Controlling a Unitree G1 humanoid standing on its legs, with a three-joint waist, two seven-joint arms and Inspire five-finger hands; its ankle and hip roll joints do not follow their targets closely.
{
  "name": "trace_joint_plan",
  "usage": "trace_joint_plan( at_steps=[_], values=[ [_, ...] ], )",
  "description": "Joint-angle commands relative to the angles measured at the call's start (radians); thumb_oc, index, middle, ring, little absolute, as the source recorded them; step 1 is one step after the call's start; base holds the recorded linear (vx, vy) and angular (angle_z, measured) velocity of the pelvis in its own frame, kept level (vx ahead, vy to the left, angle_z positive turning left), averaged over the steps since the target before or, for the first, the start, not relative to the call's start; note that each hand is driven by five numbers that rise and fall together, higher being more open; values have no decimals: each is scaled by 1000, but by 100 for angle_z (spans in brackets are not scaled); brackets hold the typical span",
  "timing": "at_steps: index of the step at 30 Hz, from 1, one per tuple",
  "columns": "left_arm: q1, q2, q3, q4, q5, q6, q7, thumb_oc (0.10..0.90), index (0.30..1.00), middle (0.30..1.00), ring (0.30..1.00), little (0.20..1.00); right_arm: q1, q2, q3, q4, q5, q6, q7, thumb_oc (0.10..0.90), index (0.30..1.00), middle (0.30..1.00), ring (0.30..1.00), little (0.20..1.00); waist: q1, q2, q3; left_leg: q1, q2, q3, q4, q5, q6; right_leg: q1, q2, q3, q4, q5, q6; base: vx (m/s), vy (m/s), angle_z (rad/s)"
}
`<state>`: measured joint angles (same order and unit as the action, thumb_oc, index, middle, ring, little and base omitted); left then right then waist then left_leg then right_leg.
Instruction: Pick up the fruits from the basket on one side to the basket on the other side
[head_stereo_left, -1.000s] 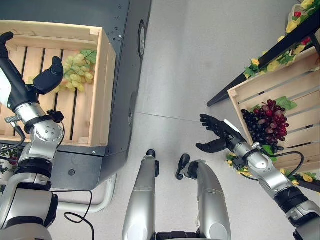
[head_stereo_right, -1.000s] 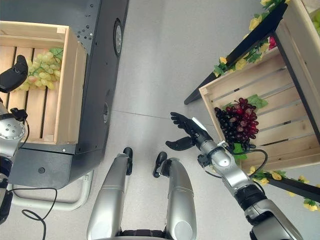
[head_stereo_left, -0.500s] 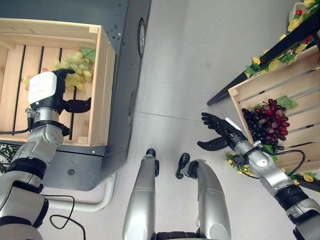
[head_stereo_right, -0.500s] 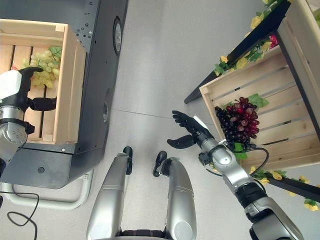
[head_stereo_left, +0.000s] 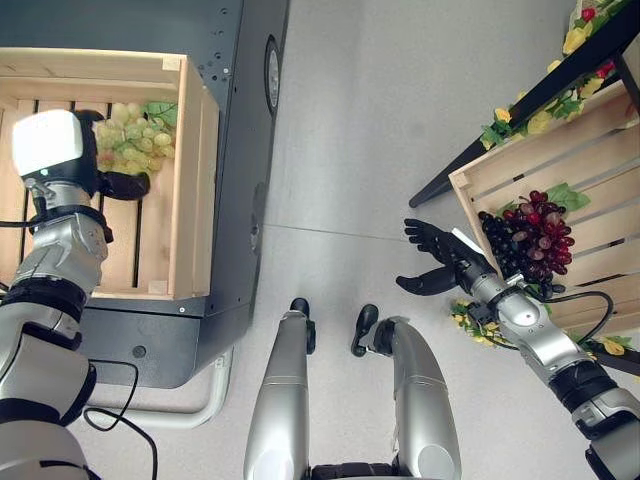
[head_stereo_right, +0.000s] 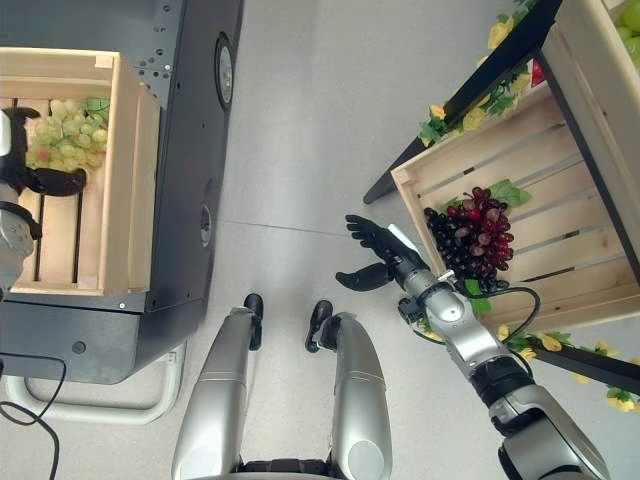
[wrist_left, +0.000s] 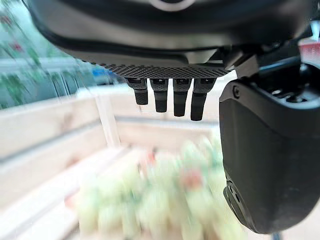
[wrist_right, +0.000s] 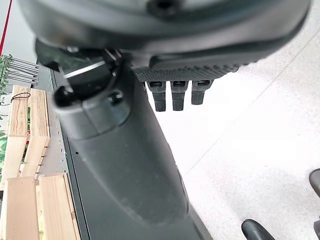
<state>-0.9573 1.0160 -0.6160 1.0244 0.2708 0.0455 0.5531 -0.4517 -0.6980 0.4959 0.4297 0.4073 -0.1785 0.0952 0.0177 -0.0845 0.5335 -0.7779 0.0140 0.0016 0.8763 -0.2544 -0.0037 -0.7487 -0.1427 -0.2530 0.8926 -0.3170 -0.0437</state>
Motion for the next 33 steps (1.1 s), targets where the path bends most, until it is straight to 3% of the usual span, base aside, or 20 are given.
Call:
trace_joint_plan(
  at_steps=[1,8,12,13,17,27,33],
  values=[
    [-115,81,21,-1,71,-3,152,800,900,900,900,900,-39,-45,-25,-45,76,-85,-4,800,900,900,900,900,8,10,-13,94,-25,98,-99,-12,70,91,19,33,-62,41,4,0,0,0],
    [-100,88,1,-27,87,-12,129,800,900,900,900,900,-29,-37,-29,-49,74,-78,-1,800,900,900,900,900,12,11,-13,94,-28,100,-103,-17,75,90,19,33,-67,48,11,-5,14,0],
    [-89,88,0,-28,62,-43,53,800,900,900,900,900,-35,-37,-28,-45,74,-78,1,800,900,900,900,900,12,14,-13,89,-28,101,-100,-21,76,82,20,37,-65,49,13,7,32,1],
    [-93,89,-1,-34,17,-68,-45,800,900,900,900,900,-43,-39,-35,-50,68,-75,2,800,900,900,900,900,10,14,-13,62,-27,106,-100,-4,83,55,18,31,-64,63,6,48,36,0],
    [-60,79,15,-38,-27,-85,-134,800,900,900,900,900,-37,-39,-38,-66,65,-57,-1,800,900,900,900,900,11,15,-13,85,-28,104,-108,-20,82,73,23,41,-66,53,19,16,17,-1],
    [-58,77,56,51,-89,-21,-189,800,900,900,900,900,-29,-38,-41,-69,65,-66,-5,800,900,900,900,900,5,2,-13,64,-22,100,-98,-23,83,58,26,35,-61,48,17,0,0,0],
    [-86,62,94,145,-126,34,-245,800,900,900,900,900,-16,-22,-39,-90,67,-77,-17,800,900,900,900,900,3,-28,-13,52,-19,84,-94,-23,85,56,32,25,-60,42,14,5,-48,1]
  ],
)
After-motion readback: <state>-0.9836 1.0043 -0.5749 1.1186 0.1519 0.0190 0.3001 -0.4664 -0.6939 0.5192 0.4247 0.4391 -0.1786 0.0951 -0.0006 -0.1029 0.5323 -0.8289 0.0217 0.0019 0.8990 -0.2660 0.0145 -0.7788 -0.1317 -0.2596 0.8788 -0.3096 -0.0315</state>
